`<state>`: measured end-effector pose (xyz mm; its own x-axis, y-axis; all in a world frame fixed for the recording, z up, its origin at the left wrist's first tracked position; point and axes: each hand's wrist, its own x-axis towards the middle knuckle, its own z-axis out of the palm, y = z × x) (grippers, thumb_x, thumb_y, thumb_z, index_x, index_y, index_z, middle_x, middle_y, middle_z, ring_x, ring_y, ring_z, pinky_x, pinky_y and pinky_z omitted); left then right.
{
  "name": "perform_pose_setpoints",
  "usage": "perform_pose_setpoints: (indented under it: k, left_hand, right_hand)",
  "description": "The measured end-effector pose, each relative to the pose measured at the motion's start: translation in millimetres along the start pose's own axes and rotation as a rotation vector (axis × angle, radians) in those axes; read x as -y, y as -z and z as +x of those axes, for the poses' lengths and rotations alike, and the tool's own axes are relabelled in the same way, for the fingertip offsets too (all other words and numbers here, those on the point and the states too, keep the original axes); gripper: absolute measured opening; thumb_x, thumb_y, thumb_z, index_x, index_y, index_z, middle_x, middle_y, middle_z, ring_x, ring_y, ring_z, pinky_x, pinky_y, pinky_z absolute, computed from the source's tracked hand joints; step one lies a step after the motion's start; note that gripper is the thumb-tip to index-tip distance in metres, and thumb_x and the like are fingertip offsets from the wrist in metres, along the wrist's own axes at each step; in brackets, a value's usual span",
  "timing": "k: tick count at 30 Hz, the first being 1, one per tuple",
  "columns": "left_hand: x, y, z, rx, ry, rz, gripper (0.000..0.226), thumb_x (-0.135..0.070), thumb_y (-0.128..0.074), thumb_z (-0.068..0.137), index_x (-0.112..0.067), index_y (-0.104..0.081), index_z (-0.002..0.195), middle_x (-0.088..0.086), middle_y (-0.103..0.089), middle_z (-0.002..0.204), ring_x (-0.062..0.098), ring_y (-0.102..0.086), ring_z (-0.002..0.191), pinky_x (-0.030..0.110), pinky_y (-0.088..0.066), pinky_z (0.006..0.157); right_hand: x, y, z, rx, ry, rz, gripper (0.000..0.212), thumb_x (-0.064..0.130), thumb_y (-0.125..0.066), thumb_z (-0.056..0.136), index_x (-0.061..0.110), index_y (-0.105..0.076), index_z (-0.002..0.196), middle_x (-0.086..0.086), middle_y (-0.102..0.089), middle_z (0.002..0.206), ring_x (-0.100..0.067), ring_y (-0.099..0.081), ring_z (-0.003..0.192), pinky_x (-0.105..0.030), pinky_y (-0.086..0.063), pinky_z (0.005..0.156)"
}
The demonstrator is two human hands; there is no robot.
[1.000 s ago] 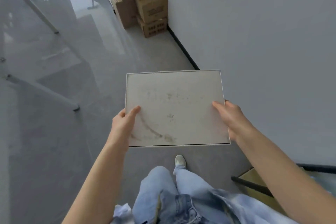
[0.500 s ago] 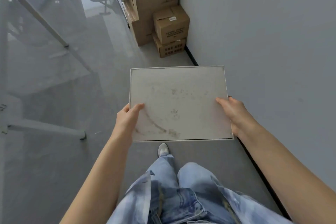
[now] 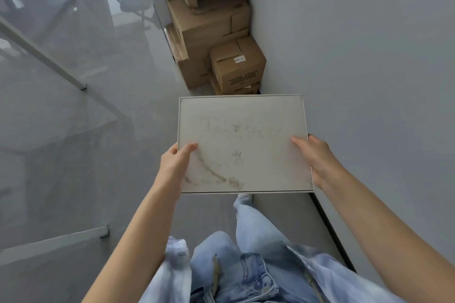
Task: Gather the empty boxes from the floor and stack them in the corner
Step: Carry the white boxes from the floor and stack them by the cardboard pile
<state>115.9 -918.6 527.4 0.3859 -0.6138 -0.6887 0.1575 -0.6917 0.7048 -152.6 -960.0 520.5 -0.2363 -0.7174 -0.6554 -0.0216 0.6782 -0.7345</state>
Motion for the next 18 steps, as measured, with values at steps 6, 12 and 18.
perform_pose_setpoints:
  k: [6,12,18]
  left_hand:
    - [-73,-46,88,0.023,0.047,-0.036,0.013,-0.030,-0.065,0.088,-0.024,-0.070,0.099,0.002,-0.074,0.099,0.025,-0.070,0.090,0.045,-0.058,0.085]
    - [-137,-78,192,0.134,0.031,0.007,0.041,-0.039,-0.073,0.084,-0.025,-0.064,0.121,-0.004,-0.073,0.112,0.020,-0.069,0.103,0.045,-0.054,0.096]
    - [-200,-116,329,0.201,0.047,-0.025,0.049,-0.030,-0.078,0.081,-0.024,-0.059,0.126,-0.003,-0.071,0.117,0.018,-0.069,0.104,0.041,-0.054,0.095]
  right_hand:
    - [101,-23,102,0.053,0.004,-0.089,0.017,0.011,-0.064,0.082,0.012,-0.066,0.099,-0.010,-0.071,0.100,-0.027,-0.067,0.086,-0.042,-0.055,0.082]
    - [178,-64,207,0.093,-0.016,-0.118,0.027,0.007,-0.069,0.076,0.010,-0.065,0.103,-0.007,-0.071,0.096,-0.024,-0.066,0.079,-0.034,-0.054,0.072]
    - [245,-120,334,0.087,-0.035,-0.188,0.033,0.008,-0.070,0.075,0.012,-0.064,0.108,-0.004,-0.071,0.099,-0.024,-0.068,0.087,-0.038,-0.056,0.079]
